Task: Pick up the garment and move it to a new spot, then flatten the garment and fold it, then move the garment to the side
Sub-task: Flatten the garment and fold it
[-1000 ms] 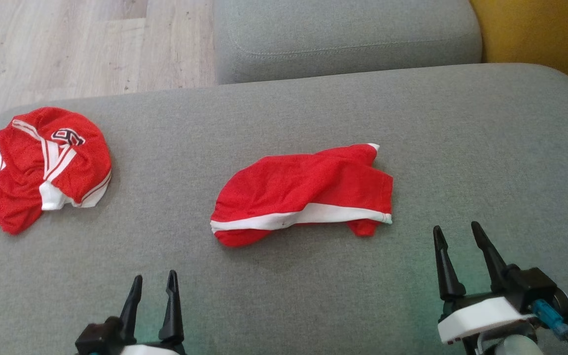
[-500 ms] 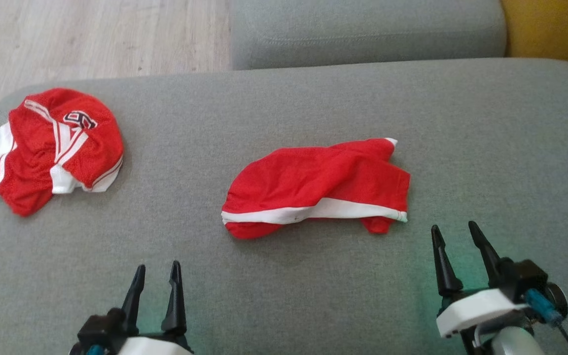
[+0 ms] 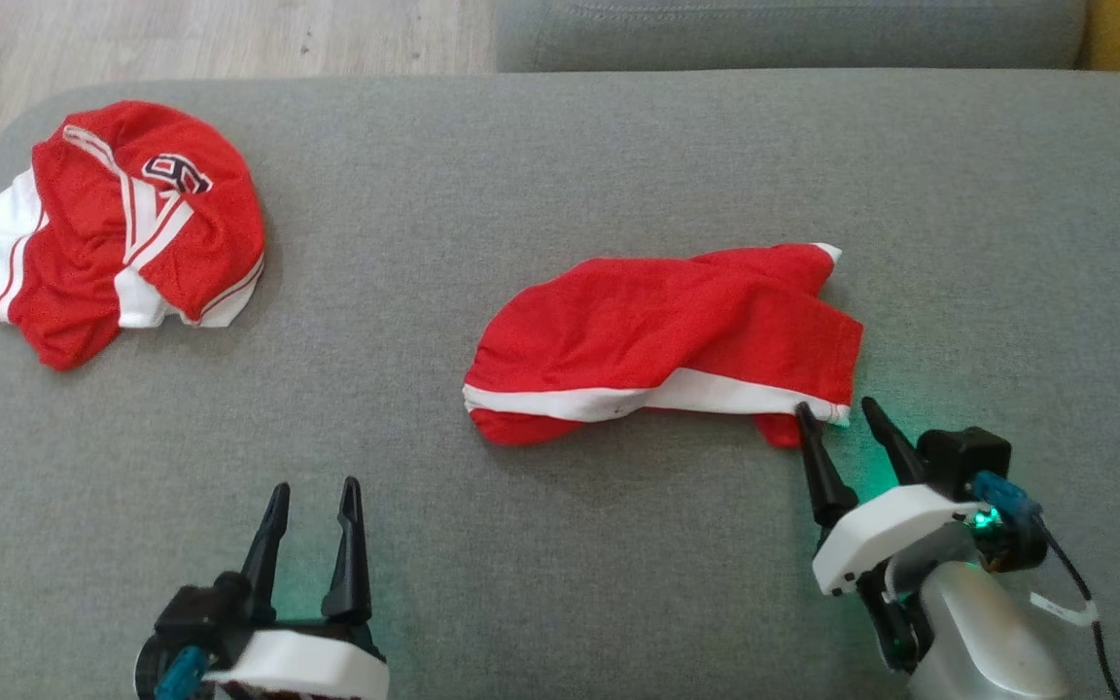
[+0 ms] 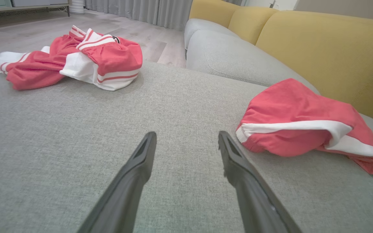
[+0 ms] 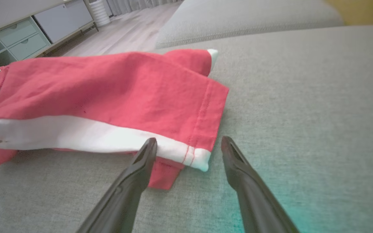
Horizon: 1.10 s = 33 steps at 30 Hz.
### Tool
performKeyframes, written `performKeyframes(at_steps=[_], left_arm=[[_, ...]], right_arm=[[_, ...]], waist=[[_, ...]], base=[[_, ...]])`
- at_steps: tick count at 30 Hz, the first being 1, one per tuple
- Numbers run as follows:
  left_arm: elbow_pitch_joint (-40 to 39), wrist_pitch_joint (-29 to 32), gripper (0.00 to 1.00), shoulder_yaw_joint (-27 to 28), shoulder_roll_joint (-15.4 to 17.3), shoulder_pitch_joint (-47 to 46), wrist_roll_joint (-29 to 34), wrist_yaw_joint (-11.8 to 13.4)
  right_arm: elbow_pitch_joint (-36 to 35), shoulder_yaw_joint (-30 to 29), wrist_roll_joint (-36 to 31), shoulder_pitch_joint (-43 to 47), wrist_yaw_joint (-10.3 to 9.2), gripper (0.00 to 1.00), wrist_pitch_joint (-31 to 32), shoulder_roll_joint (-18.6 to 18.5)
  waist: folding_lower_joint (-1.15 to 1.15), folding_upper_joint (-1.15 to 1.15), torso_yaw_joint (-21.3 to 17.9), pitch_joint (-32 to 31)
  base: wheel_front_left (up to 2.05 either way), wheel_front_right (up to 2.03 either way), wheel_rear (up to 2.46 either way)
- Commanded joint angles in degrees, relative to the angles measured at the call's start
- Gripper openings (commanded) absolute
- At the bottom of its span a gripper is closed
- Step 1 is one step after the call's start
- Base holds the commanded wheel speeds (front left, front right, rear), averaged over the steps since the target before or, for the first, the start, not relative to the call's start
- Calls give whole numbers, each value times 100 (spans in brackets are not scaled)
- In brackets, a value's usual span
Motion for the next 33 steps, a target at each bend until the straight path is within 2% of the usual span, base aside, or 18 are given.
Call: performKeyframes(at_steps=[1,8,14,23,31,33], left_arm=[[-139,-71,100,181,-10,-253,32,-9],[-117,-71,100,217,-13,-283,41,-9],[-115,-71,100,210,-14,-296,38,5],[-115,-71,100,222,-14,-285,38,14],[-96,-71,100,227,-14,-291,44,7],[-84,-71,100,221,-15,-298,41,3]], right_arm=[[33,228,95,-247,44,100,25,-27],[446,530,473,-466,44,100,89,-27],[483,828,817,-570,44,100,-20,-27],[217,910,731,-492,44,100,-178,-27],[-151,977,652,-333,44,100,-69,-27],[-221,949,635,-295,44,85,-12,-27]], waist=[[-1,0,49,66],[-1,0,44,120],[-1,0,-1,134],[-1,0,-58,134],[-1,0,-93,127],[-1,0,-91,127]], base=[[0,0,0],[0,0,0],[0,0,0],[0,0,0],[0,0,0],[0,0,0]])
